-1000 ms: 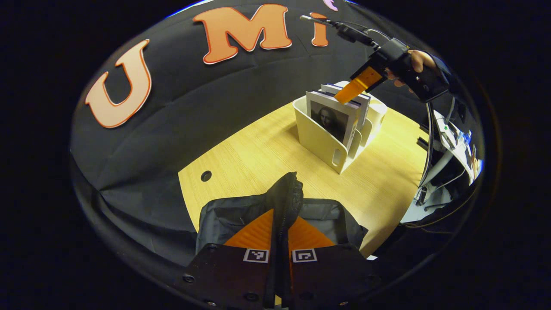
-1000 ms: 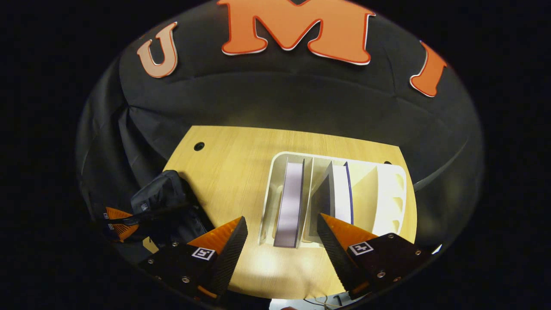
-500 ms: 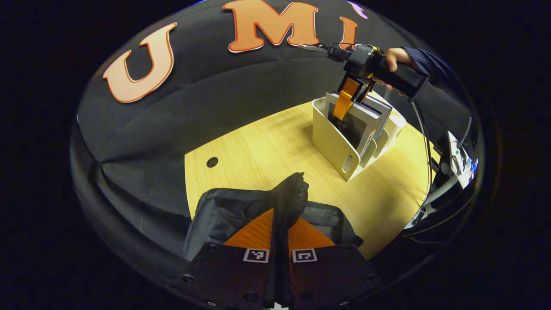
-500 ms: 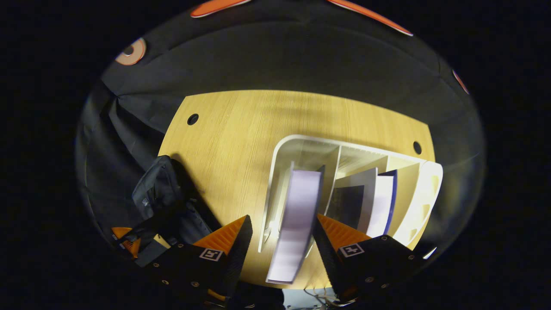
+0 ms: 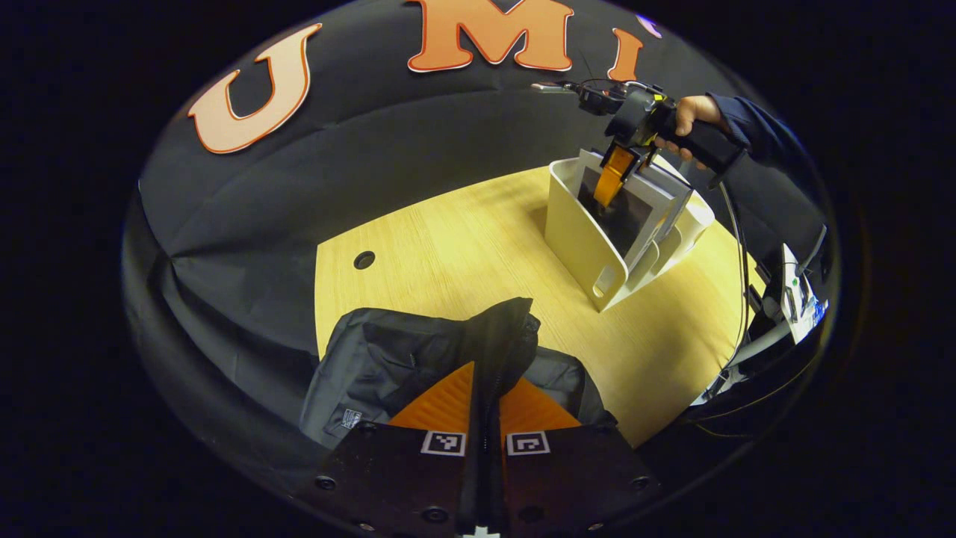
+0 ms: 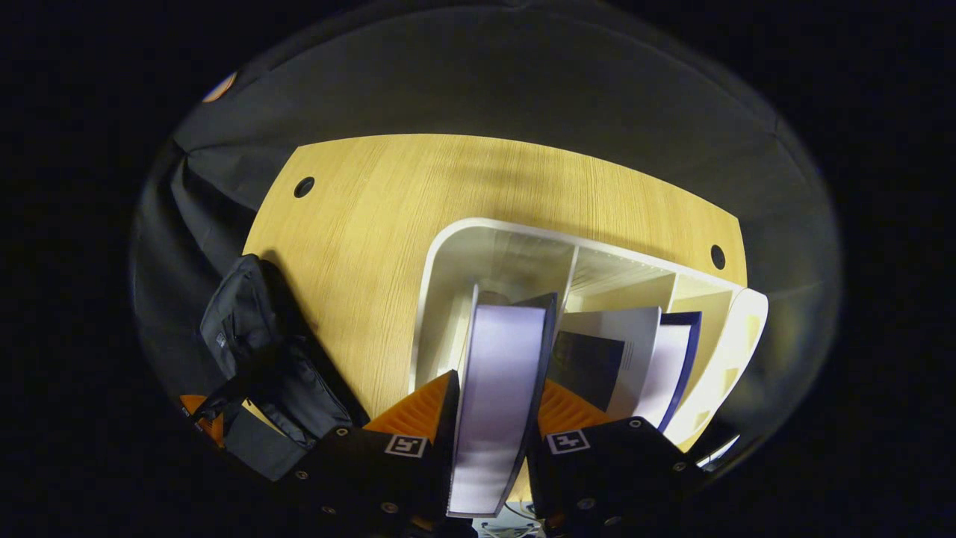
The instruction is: Open the schoolbag, grab two books from the bookshelf and put them into the schoolbag.
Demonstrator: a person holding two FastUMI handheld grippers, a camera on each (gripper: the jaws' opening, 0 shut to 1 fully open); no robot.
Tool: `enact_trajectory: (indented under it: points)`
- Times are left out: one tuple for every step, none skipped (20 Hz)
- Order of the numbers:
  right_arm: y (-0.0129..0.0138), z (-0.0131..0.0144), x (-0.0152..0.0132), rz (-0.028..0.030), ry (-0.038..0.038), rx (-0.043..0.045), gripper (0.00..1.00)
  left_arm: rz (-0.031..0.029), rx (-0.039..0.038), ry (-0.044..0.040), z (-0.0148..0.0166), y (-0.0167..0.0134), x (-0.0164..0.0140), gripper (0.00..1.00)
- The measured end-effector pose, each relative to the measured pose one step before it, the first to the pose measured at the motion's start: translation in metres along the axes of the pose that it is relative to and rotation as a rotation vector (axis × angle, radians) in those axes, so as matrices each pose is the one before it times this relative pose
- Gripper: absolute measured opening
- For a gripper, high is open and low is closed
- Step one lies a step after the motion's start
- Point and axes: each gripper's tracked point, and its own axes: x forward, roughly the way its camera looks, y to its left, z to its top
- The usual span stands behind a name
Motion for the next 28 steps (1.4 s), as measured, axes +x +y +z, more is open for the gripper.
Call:
enact_trajectory:
  points:
    - [0.00293, -0.00136, -0.00636, 0.01669, -0.00544, 0.01023, 0.42, 0.00419, 0.01115, -0.00155, 0.00073, 0.00259, -0.00032, 0.06]
    - [0.00159, -0.00253, -0.00658, 0.01569, -0.01862, -0.00909, 0.41, -0.00022, 0.01103, -0.0029, 0.00099, 0.00107, -0.00051, 0.06]
    - [-0.00429, -0.00004, -0.00776, -0.01171, -0.03063, -0.01232, 0.39, -0.00538, 0.00481, -0.00494, 0.00123, 0.00065, 0.0013, 0.06]
    - [-0.00271, -0.00377, -0.0125, -0.00233, -0.01822, 0.00322, 0.39, -0.00829, 0.0019, -0.00119, -0.00282, -0.0004, -0.00041, 0.06]
    - [0.00158, -0.00431, -0.01033, 0.01038, -0.01142, 0.01949, 0.39, -0.00676, -0.0006, -0.00005, -0.00176, 0.00109, 0.00196, 0.06]
    - [-0.00137, -0.00557, -0.01116, 0.00332, -0.01619, 0.01079, 0.39, -0.00717, -0.00399, 0.00251, -0.0008, 0.0009, 0.0025, 0.06]
    - [-0.00019, -0.00384, -0.01169, 0.01158, -0.01449, 0.01104, 0.39, -0.00574, 0.00746, 0.00161, -0.00122, 0.00089, 0.00101, 0.06]
    - [-0.00151, -0.00619, -0.0111, 0.00566, -0.01412, 0.00855, 0.39, -0.00252, 0.01109, -0.00237, 0.0004, 0.00185, 0.00018, 0.06]
    - [-0.00235, -0.0059, -0.01115, 0.0025, -0.01506, 0.00482, 0.39, -0.00451, 0.0087, -0.00101, 0.00053, 0.00035, 0.0006, 0.06]
    - [-0.0019, -0.0071, -0.01117, 0.00126, -0.01581, 0.01035, 0.39, -0.00559, 0.00921, -0.00312, -0.00099, -0.00067, -0.00056, 0.06]
    - [0.00004, -0.00641, -0.01115, 0.00669, -0.01813, 0.01394, 0.39, -0.00494, 0.00876, -0.00107, 0.00027, -0.00008, 0.00029, 0.06]
    - [-0.00005, -0.01062, -0.01112, 0.0082, -0.01025, 0.01894, 0.39, -0.00482, 0.01112, -0.0019, -0.00136, 0.00055, -0.00091, 0.06]
    - [0.00125, -0.01046, -0.01085, 0.0101, -0.00993, 0.02798, 0.39, -0.00085, 0.00908, 0.00165, -0.00102, 0.00123, -0.00019, 0.06]
    - [0.00069, -0.01261, -0.01003, 0.0145, -0.00336, 0.01556, 0.39, 0.00001, 0.00386, -0.00382, -0.00034, 0.00172, -0.00069, 0.06]
    - [-0.00082, -0.00986, -0.00856, 0.00886, -0.00595, 0.02523, 0.39, -0.00394, 0.00531, 0.00017, 0.00069, 0.00084, -0.00031, 0.06]
    - [0.00205, -0.01148, -0.00511, 0.00814, -0.00398, 0.01875, 0.39, 0.00147, 0.0083, -0.00059, 0.00128, 0.00178, -0.00202, 0.06]
    - [-0.00004, -0.00838, -0.00713, 0.0056, -0.00821, 0.01986, 0.38, 0.00183, 0.00812, -0.00114, 0.00281, 0.00231, -0.00192, 0.06]
    - [-0.00092, -0.00698, -0.00932, 0.00617, -0.01324, 0.01479, 0.38, -0.00209, 0.01047, -0.00255, 0.00183, 0.00297, -0.00276, 0.06]
    - [-0.0009, -0.0066, -0.00831, -0.00083, -0.01347, 0.013, 0.37, -0.00073, 0.01464, -0.00247, 0.00294, 0.00275, -0.00211, 0.06]
    - [0.00087, -0.00777, -0.00283, 0.00205, -0.02177, 0.00862, 0.38, -0.00335, 0.01172, -0.00243, 0.0012, 0.00265, -0.00111, 0.06]
    - [0.00322, -0.00658, -0.00581, 0.01498, -0.01603, 0.01322, 0.37, -0.00397, 0.0065, 0.00024, 0.00151, 0.00044, -0.00116, 0.06]
    - [0.00704, -0.00859, -0.00687, 0.03022, -0.01623, 0.02448, 0.37, -0.00209, 0.00555, 0.00015, 0.00091, 0.00054, -0.00133, 0.05]
    - [0.00844, -0.00543, -0.00662, 0.03521, -0.01388, 0.02702, 0.37, -0.00395, 0.00296, -0.00231, 0.00035, 0.00062, -0.00157, 0.05]
    - [0.0093, -0.00601, -0.00594, 0.03892, -0.01303, 0.02041, 0.37, -0.00795, -0.00115, 0.00013, -0.00022, -0.00052, -0.00013, 0.05]
    - [0.00906, -0.00426, -0.00385, 0.03287, -0.01437, 0.02098, 0.37, -0.00564, 0.00279, -0.00168, 0.00097, -0.00128, -0.00074, 0.05]
    - [0.00657, -0.00511, -0.00115, 0.03122, -0.01565, 0.01436, 0.37, 0.00072, 0.00573, -0.00109, -0.00021, 0.00144, 0.00002, 0.05]
    - [0.0052, -0.00366, 0.00285, 0.02427, -0.01315, 0.0197, 0.37, 0.00236, 0.00254, -0.00286, 0.0023, 0.00083, -0.00024, 0.04]
    - [0.00367, -0.00718, 0.00273, 0.01637, -0.006, 0.02816, 0.37, 0.00257, -0.00042, -0.00312, -0.00064, 0.00004, -0.00153, 0.05]
